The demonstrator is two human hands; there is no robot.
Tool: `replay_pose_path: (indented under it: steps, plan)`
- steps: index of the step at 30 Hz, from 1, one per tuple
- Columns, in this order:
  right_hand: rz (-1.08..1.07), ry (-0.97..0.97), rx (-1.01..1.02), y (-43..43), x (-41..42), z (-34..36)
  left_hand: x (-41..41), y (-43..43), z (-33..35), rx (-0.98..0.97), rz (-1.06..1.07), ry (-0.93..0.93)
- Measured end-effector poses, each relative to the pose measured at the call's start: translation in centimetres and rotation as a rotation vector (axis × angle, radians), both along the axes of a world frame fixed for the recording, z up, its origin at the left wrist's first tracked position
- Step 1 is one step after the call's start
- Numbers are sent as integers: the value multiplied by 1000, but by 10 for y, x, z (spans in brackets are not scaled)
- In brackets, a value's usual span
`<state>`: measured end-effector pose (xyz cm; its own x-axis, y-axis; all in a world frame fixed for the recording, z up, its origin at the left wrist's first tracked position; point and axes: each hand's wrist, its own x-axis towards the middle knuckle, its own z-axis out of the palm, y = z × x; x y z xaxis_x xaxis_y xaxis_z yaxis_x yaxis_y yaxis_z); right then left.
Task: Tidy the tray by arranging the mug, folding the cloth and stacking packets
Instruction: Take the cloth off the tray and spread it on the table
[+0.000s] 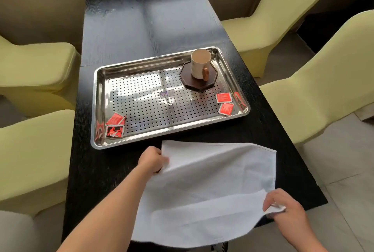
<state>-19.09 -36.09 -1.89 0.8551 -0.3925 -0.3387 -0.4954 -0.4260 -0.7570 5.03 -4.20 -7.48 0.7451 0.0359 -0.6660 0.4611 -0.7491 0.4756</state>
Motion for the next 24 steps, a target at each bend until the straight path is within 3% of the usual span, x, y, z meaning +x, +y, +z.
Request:
replay_pose_path:
  steps: [6,9,12,20,24]
  plan:
    - [25,-31,-11,-4,-1,14,-21,72,-8,4,403,-158]
    - [16,-59,-22,-5,-6,19,-35,97,-12,-96,621,-180]
    - [8,-22,-35,-7,-8,18,-65,101,-10,-187,701,-168]
    - [65,178,23,-7,2,11,-194,81,15,-104,254,-78]
    - [67,186,86,-8,5,7,-247,60,36,-115,41,-123]
